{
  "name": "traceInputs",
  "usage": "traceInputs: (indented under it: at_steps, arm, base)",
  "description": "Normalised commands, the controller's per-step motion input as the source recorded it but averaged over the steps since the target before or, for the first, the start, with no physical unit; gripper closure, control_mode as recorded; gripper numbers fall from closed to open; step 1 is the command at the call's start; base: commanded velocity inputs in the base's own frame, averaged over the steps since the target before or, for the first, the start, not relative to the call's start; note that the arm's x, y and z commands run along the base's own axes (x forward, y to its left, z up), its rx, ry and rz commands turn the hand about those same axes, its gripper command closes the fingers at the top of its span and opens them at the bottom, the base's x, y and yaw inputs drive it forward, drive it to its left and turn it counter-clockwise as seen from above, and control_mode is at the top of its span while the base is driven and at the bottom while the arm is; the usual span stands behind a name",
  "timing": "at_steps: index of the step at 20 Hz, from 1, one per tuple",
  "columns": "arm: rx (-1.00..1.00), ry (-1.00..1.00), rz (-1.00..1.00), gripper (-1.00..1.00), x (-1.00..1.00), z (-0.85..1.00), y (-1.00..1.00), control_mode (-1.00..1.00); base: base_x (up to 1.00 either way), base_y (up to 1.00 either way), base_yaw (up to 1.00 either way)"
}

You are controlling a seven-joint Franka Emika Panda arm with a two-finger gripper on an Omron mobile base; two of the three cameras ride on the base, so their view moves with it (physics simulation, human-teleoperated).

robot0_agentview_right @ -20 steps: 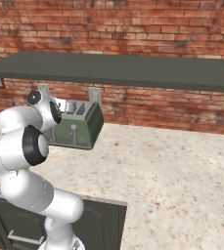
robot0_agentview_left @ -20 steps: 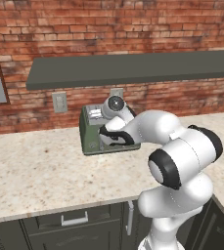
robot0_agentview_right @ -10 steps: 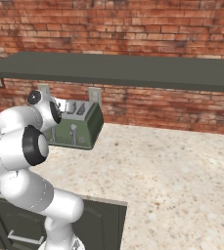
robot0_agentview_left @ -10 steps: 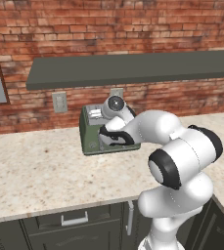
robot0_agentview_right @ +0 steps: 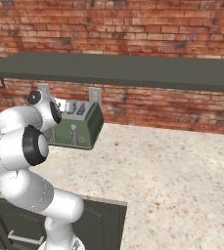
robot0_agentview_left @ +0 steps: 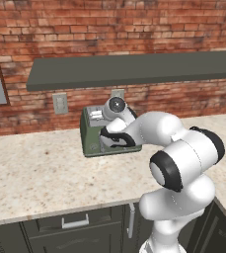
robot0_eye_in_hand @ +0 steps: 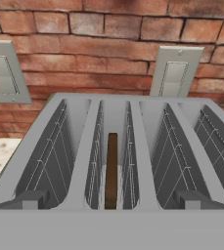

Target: Start the toaster. Once the lever pops up, take the bread to the plate on the dining counter.

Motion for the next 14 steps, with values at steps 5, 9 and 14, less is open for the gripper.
traceInputs:
  at_steps: [5, 9, 14]
  arm:
    - [0.0, 0.0, 0.0, -1.0, 0.0, 0.0, 0.0, -1.0]
    - [0.0, 0.0, 0.0, -1.0, 0.0, 0.0, 0.0, -1.0]
    - [0.0, 0.0, 0.0, -1.0, 0.0, 0.0, 0.0, -1.0]
  base:
    - [0.0, 0.0, 0.0]
    - [0.0, 0.0, 0.0]
    - [0.0, 0.0, 0.0]
